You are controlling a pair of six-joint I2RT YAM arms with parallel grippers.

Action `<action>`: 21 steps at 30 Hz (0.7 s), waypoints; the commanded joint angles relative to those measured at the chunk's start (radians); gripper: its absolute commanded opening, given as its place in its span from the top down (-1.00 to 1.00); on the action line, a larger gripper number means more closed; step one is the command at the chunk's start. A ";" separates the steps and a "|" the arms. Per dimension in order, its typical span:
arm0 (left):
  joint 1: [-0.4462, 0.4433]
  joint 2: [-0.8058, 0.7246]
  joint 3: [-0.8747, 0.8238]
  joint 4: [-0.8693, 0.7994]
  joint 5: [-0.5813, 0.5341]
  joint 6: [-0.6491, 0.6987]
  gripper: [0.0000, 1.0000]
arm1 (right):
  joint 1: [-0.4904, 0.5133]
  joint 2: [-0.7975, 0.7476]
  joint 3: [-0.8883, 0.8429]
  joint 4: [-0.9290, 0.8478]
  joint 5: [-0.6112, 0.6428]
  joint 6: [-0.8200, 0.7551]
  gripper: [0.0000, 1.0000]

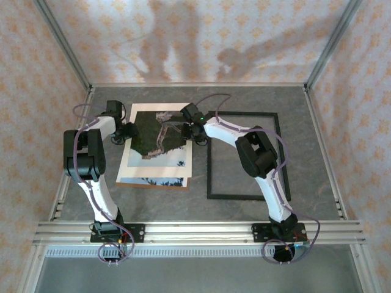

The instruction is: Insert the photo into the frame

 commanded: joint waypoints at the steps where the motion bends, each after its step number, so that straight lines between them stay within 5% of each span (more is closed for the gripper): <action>1: -0.024 0.017 -0.014 0.003 0.086 -0.001 -0.03 | 0.012 -0.059 -0.012 0.020 -0.023 0.017 0.12; 21: -0.025 0.007 -0.025 0.011 0.084 -0.004 -0.05 | 0.005 -0.113 -0.067 0.017 -0.046 0.019 0.29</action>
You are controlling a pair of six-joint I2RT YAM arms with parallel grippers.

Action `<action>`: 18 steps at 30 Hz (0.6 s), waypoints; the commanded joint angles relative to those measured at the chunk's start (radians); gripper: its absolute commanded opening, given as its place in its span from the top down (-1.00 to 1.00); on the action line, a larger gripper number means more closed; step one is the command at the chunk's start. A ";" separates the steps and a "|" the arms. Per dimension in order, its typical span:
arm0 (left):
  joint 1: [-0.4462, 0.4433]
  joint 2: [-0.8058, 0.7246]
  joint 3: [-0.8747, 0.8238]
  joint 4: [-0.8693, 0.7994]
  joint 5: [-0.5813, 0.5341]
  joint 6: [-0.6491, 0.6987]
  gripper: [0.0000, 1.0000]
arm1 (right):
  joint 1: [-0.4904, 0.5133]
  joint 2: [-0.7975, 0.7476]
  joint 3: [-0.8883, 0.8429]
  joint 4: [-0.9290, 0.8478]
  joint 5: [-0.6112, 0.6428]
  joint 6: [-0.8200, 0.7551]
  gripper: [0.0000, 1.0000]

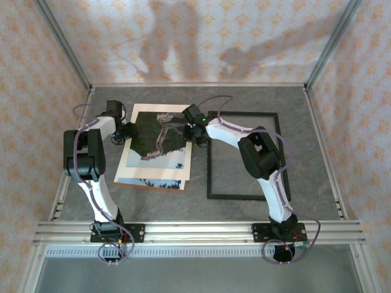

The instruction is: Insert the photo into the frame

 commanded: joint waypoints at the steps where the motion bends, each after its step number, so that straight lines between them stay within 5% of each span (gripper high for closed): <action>1: -0.025 0.006 -0.025 0.006 0.082 -0.004 -0.05 | 0.001 -0.062 0.006 -0.003 -0.016 -0.004 0.30; 18: -0.024 -0.002 -0.011 -0.025 0.025 0.015 0.25 | -0.011 -0.030 0.074 -0.091 -0.030 -0.041 0.46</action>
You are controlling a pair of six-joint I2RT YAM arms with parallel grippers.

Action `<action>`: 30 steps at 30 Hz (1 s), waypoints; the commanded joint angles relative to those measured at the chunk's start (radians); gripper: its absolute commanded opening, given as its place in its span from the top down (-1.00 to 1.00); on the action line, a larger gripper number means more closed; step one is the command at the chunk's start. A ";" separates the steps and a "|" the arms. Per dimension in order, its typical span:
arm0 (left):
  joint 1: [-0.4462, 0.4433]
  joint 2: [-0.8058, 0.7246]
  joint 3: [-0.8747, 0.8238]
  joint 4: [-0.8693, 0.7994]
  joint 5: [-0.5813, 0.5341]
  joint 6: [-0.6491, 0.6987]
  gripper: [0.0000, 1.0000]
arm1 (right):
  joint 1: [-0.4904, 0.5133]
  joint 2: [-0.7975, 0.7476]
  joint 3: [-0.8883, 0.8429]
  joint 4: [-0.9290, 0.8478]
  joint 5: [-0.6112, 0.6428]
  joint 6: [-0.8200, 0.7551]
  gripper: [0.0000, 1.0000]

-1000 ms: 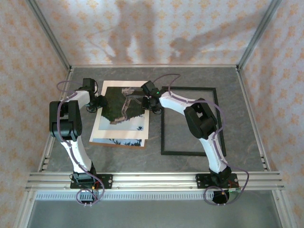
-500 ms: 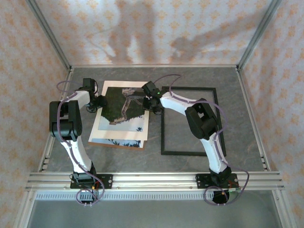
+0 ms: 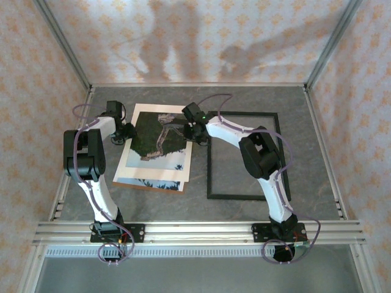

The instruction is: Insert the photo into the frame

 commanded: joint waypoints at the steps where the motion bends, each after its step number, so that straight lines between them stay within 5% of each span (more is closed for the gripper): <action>1: -0.026 -0.002 -0.006 -0.028 0.048 0.016 0.27 | -0.007 -0.027 0.037 -0.027 -0.016 -0.015 0.47; 18: -0.024 -0.116 -0.092 0.035 0.044 -0.021 0.47 | -0.031 -0.082 -0.029 -0.073 0.073 -0.064 0.29; 30: -0.039 -0.217 -0.220 0.101 0.065 -0.063 0.10 | -0.031 -0.080 -0.088 -0.085 0.070 -0.060 -0.04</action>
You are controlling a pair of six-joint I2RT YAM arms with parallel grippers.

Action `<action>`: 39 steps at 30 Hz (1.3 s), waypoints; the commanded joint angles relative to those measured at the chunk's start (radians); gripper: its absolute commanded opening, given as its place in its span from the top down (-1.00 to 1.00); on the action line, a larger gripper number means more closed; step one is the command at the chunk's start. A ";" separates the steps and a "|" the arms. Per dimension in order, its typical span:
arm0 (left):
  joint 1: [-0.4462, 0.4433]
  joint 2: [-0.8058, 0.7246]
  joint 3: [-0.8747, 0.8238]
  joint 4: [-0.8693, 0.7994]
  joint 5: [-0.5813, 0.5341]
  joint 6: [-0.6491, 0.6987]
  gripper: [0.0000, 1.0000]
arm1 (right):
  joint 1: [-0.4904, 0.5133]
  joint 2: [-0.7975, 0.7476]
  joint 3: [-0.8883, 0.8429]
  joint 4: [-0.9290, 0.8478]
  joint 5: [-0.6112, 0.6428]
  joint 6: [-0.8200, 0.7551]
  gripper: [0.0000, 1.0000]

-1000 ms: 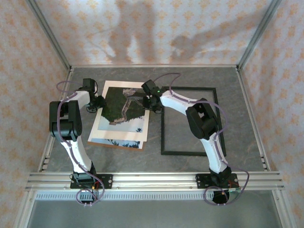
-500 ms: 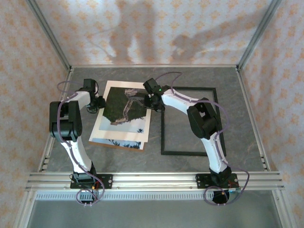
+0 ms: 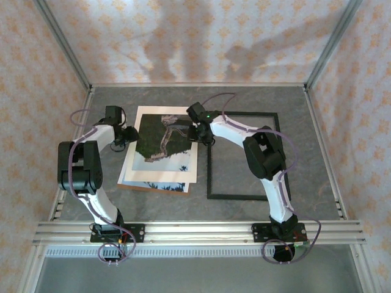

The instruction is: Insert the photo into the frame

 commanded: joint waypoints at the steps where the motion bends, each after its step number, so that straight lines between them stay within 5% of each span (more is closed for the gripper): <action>1: -0.023 -0.029 -0.043 0.028 0.006 -0.016 0.04 | -0.005 -0.035 -0.033 -0.018 0.005 0.000 -0.05; 39: -0.037 -0.040 -0.124 0.041 0.030 -0.020 -0.09 | -0.032 -0.181 -0.228 0.318 -0.246 0.145 0.11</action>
